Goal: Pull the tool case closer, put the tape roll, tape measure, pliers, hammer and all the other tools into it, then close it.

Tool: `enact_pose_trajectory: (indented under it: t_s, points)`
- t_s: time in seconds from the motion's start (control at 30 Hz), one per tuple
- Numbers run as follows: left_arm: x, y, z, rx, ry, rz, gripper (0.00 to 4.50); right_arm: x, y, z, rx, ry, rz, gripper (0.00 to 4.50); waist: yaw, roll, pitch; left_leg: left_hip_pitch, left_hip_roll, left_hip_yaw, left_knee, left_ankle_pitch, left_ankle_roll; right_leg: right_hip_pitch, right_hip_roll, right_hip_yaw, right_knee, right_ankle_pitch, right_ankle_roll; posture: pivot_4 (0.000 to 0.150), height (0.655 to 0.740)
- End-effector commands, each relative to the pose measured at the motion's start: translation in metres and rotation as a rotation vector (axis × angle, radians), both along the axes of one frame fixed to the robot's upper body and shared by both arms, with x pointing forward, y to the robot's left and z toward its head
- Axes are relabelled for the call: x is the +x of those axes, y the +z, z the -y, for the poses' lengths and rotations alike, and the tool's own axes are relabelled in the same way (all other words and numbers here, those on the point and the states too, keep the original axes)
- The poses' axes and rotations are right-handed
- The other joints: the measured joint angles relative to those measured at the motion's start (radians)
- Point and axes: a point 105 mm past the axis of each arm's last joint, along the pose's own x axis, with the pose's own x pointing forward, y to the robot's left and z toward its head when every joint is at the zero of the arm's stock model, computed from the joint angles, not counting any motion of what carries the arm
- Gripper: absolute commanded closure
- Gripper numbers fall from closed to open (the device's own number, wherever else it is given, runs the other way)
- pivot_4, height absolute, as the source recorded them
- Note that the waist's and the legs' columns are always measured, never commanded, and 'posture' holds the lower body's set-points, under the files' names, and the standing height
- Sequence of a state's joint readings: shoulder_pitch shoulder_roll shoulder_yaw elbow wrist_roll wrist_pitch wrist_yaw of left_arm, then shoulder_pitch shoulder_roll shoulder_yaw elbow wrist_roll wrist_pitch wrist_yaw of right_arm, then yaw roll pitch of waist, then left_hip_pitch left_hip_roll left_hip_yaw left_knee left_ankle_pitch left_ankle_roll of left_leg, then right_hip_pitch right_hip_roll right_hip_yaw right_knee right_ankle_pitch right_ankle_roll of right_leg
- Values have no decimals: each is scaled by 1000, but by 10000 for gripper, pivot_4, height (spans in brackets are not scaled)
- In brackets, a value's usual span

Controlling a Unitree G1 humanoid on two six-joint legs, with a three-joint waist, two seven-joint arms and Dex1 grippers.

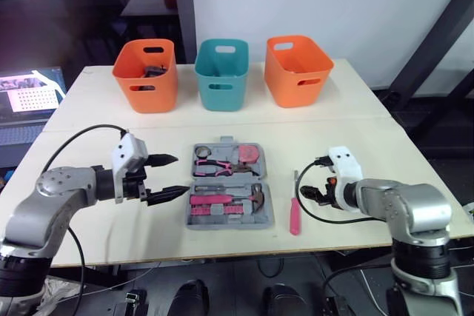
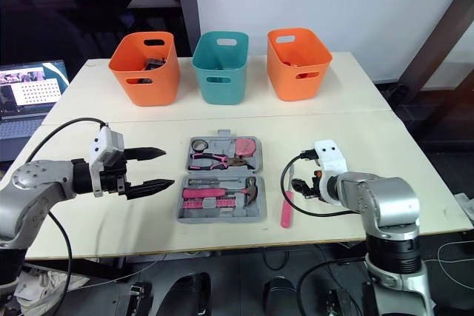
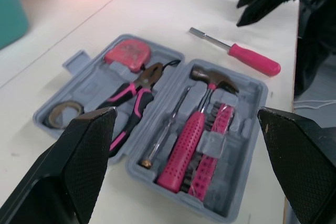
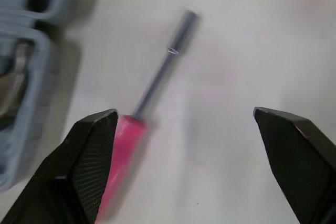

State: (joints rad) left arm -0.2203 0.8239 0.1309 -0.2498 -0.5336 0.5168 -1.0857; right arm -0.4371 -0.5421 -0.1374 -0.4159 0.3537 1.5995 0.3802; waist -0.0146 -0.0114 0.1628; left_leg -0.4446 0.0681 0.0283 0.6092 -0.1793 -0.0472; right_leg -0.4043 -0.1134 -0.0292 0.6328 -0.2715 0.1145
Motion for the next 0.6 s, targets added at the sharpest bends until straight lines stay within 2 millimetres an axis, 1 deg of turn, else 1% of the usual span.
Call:
enact_pose_trajectory:
  t_s: [0.03, 0.1, 0.13, 0.17, 0.2, 0.23, 0.27, 0.3, 0.37, 0.43, 0.47, 0.6]
  points:
    - [-2, 6, -2, 2, -12, 36, 0, 10, 47, -8, -111, 237, 188, 365, 1, 2, 1, 0, 0, 0, 0, 0, 0, 0, 0, 0, 0, 0, 0, 1500, 7400]
    - [-1, 4, -2, 2, -10, 36, 0, 15, 61, -12, -234, 375, 322, 365, 1, 1, 1, 0, 0, 0, 0, 0, 0, 0, -1, 0, -1, 0, 0, 1500, 7400]
    - [-1, 3, -2, 3, -9, 37, 0, 17, 64, -12, -334, 458, 375, 365, 1, 0, 1, 0, 0, 0, 0, 0, 0, 0, 0, 0, -1, 0, 0, 1500, 7400]
    - [-1, 3, -3, 2, -8, 37, 0, 13, 62, -15, -399, 581, 384, 365, 1, 0, 1, 0, 0, 0, -1, 0, 0, 0, 0, 0, -1, 0, 0, 1500, 7400]
    - [-1, 3, -4, 1, -4, 41, 0, 3, 57, -24, -438, 774, 363, 365, 1, 1, 1, 0, 0, 0, -1, 0, 0, 0, 0, 0, -1, -1, 0, 1500, 7400]
    - [0, 3, -5, -2, 4, 47, 0, -10, 48, -26, -461, 965, 290, 365, 1, 0, 2, 0, 0, 0, -1, 0, 0, 0, 0, 0, -2, -1, 0, 1500, 7400]
    - [0, 4, -6, -5, 9, 52, 0, -19, 43, -25, -472, 1090, 232, 365, 1, 0, 2, 0, 0, 1, -1, 0, 0, 0, 0, 0, -2, -1, 1, 1500, 7400]
    - [0, 4, -6, -7, 13, 56, 0, -21, 38, -22, -518, 1199, 192, 365, 1, -1, 3, 0, 0, 1, -1, 0, 0, 0, 0, 0, -2, -1, 1, 1500, 7400]
    - [-1, 3, -7, -13, 18, 58, 0, -12, 32, -16, -640, 1333, 159, 365, -4, -1, 4, 0, 0, 1, 1, 0, 0, 1, 0, 0, -2, -1, 1, 1500, 7400]
    - [-3, 3, -10, -15, 25, 57, 0, -1, 25, -17, -757, 1457, 153, 365, -12, -1, 4, 1, 0, 2, 2, 0, 0, 0, -1, 1, -2, 0, 1, 1500, 7400]
    - [-4, 3, -10, -15, 26, 57, 0, 2, 24, -17, -786, 1494, 152, 365, -12, -1, 4, 1, 0, 2, 2, 0, 0, 0, -1, 1, -2, 1, 1, 1500, 7400]
    - [-9, 0, -16, -10, 46, 53, 0, 13, 9, -27, -894, 1655, 169, 365, -6, -1, 4, 1, 0, 2, 0, 0, 0, -1, -1, 0, -1, 1, 2, 1500, 7400]
